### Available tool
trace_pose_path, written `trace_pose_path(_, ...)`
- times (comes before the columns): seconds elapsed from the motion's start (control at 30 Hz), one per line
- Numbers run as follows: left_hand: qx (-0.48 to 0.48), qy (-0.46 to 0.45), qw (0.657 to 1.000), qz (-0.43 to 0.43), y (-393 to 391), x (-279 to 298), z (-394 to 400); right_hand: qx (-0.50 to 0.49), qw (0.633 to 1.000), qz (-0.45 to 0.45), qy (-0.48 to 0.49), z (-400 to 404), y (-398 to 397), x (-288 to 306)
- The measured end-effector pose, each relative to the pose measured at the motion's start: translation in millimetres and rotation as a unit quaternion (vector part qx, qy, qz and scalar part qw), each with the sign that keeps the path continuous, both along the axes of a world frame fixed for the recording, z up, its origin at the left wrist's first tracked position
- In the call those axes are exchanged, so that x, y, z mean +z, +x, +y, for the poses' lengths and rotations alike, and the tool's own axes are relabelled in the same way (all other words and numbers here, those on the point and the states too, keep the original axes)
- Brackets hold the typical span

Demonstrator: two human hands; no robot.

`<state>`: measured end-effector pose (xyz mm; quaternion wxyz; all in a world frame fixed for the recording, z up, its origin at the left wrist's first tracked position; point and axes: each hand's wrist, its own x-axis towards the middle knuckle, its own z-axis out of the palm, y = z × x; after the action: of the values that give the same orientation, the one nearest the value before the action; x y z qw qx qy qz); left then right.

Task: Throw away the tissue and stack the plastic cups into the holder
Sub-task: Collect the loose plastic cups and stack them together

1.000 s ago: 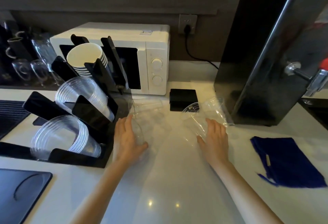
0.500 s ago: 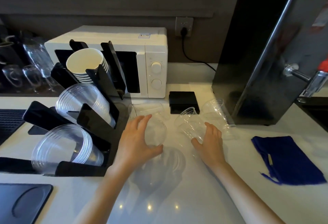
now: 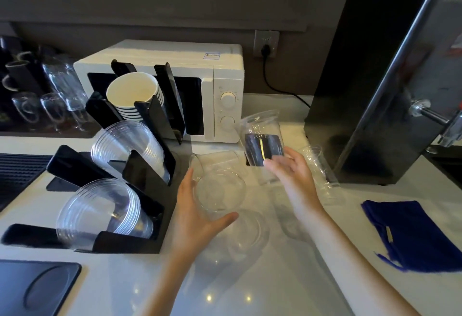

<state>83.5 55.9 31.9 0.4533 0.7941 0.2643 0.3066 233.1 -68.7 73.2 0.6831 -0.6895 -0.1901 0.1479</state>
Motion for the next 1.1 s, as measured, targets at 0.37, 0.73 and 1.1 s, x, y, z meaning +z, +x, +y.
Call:
trace_pose_path(0.37, 0.002, -0.098, 0.995, -0.008, 10, -21, -3, 0.174, 0.983, -0.033, -0.041, 20, -34, -9)
trace_pose_path(0.73, -0.005, -0.066, 0.998, -0.012, 1, -11, -4, 0.247, 0.963, 0.0, -0.104, 13, -34, -26)
trace_pose_path(1.1, 0.022, -0.072, 0.997, 0.023, -14, -19, 11, 0.243, 0.887, -0.282, -0.273, 58, 20, -29)
